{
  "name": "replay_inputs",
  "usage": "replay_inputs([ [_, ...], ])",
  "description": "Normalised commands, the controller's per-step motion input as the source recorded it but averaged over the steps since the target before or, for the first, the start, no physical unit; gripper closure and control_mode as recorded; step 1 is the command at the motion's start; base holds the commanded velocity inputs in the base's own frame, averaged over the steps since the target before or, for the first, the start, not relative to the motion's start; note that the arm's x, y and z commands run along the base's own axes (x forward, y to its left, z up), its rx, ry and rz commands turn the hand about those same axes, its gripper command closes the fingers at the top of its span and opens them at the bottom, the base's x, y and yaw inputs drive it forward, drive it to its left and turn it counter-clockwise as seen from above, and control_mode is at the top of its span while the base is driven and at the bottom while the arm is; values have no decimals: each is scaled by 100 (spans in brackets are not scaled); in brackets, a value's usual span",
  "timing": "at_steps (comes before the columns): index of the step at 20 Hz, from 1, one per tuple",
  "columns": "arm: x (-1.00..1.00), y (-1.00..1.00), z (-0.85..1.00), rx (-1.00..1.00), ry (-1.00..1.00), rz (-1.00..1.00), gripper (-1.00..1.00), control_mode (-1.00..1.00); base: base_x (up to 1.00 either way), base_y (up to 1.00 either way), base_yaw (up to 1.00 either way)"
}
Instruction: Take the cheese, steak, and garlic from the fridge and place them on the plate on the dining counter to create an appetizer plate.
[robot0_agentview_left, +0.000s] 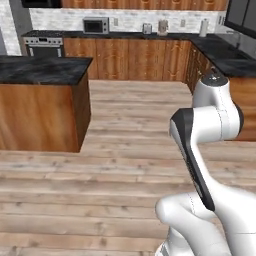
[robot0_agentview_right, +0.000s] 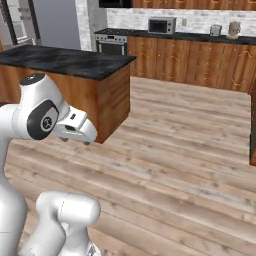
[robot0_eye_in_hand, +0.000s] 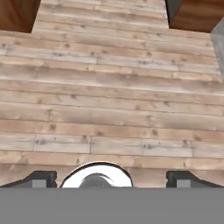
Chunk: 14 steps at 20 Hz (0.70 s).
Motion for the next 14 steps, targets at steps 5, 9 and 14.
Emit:
replay_inputs([
  [5, 0, 0, 0, 0, 0, 0, -100, 100, 100, -23, 0],
  [9, 0, 0, 0, 0, 0, 0, -100, 100, 100, -22, 1],
  [14, 0, 0, 0, 0, 0, 0, -100, 100, 100, -19, 4],
])
